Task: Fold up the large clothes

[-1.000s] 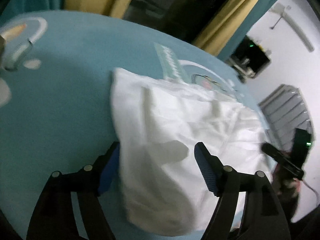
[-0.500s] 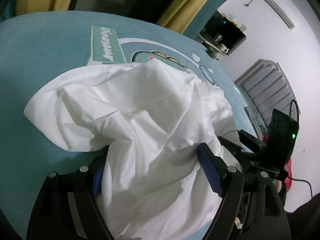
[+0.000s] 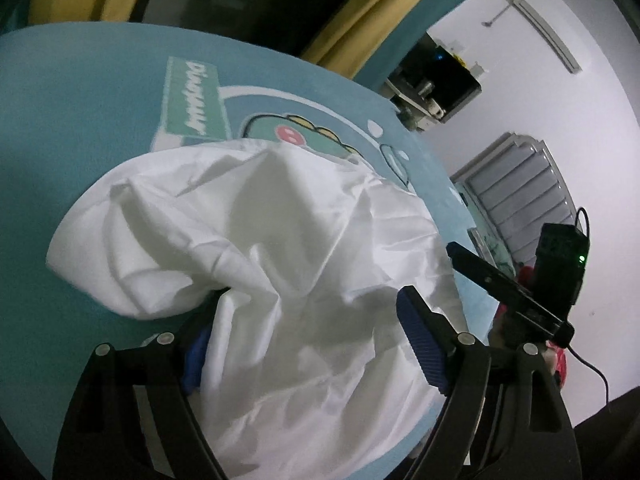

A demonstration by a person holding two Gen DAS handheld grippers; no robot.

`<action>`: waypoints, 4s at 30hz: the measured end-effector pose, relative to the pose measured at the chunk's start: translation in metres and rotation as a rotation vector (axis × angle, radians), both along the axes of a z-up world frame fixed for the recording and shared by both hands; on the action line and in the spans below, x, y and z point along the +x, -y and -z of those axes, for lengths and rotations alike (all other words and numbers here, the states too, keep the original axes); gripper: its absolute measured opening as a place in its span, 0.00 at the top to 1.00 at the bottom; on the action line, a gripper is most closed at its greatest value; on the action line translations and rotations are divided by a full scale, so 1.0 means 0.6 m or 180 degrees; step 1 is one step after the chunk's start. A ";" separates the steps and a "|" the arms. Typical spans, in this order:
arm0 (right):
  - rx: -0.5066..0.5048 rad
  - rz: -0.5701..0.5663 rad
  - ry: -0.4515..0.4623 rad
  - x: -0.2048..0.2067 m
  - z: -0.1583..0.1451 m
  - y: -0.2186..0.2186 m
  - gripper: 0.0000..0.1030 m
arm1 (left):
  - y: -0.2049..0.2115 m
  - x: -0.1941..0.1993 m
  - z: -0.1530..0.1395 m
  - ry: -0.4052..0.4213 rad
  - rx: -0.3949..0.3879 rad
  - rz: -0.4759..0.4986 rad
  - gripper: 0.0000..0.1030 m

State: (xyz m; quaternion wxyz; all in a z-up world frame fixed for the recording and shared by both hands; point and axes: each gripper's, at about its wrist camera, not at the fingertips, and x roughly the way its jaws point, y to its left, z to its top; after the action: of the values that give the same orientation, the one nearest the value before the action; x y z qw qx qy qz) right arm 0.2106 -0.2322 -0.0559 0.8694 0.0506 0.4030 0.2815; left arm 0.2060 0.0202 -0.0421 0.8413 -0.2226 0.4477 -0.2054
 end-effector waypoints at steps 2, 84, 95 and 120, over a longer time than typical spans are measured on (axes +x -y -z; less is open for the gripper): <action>-0.0094 -0.0015 -0.0007 0.003 0.010 -0.009 0.34 | 0.016 0.009 0.007 -0.0073 0.0136 0.0041 0.18; 0.0076 -0.1154 0.0930 -0.103 -0.142 -0.400 0.81 | -0.232 -0.168 -0.125 0.1247 0.0878 -0.0782 0.80; 0.0374 -0.1332 0.0795 -0.081 -0.098 -0.530 0.80 | -0.362 -0.165 -0.129 0.1100 0.1225 -0.1006 0.80; 0.0136 -0.0463 -0.0078 0.003 0.012 -0.489 0.35 | -0.445 -0.118 -0.058 0.0295 0.1545 -0.1094 0.59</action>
State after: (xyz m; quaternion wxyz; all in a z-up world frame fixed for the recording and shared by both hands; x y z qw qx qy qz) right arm 0.2125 0.0611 -0.0632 0.8403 0.0432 0.4101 0.3518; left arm 0.1349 0.2870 -0.0071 0.9119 -0.0779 0.4007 0.0430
